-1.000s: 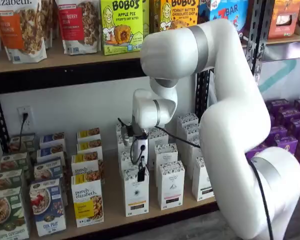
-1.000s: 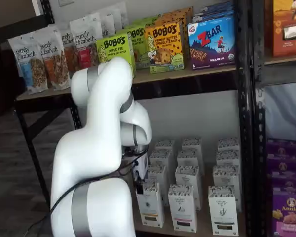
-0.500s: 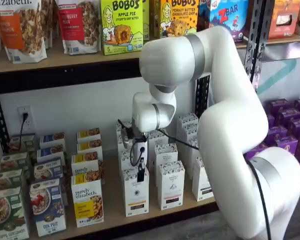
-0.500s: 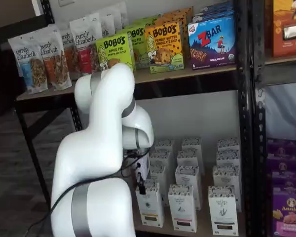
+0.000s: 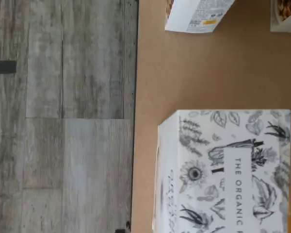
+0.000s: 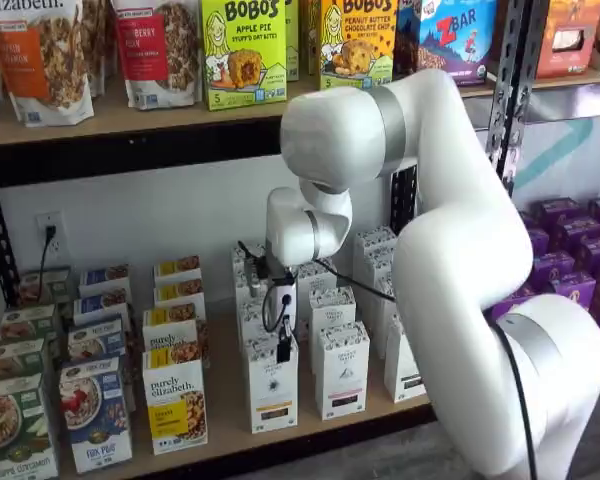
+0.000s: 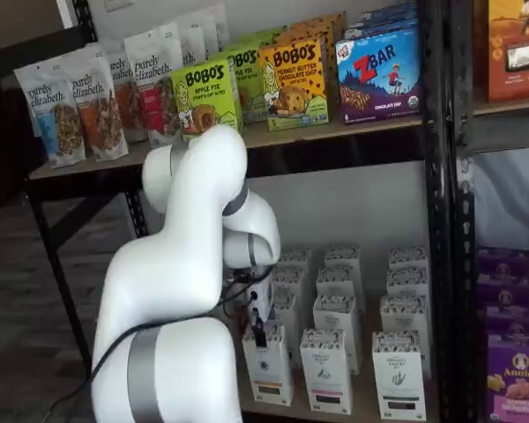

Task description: Pick up the white box with a yellow strip in the middle, on the bottom shelf, the fourth box from the left

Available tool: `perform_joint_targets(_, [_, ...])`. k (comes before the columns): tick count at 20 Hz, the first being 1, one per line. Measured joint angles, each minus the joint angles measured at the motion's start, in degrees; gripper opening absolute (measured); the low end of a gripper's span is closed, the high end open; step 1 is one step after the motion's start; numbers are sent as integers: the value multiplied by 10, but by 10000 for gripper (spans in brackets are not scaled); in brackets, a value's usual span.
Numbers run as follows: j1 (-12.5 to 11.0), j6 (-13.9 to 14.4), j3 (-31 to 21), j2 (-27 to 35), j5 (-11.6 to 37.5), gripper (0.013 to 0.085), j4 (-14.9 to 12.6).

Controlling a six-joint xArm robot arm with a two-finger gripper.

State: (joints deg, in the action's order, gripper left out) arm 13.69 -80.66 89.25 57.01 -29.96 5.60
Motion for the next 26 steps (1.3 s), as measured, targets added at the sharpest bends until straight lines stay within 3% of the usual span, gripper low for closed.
perform_joint_targets(16, [-3, 37, 99, 75, -44, 850, -47])
perform_joint_targets(20, [-1, 47, 114, 89, -58, 850, -56])
perform_joint_targets(26, [1, 47, 110, 93, -40, 850, -54])
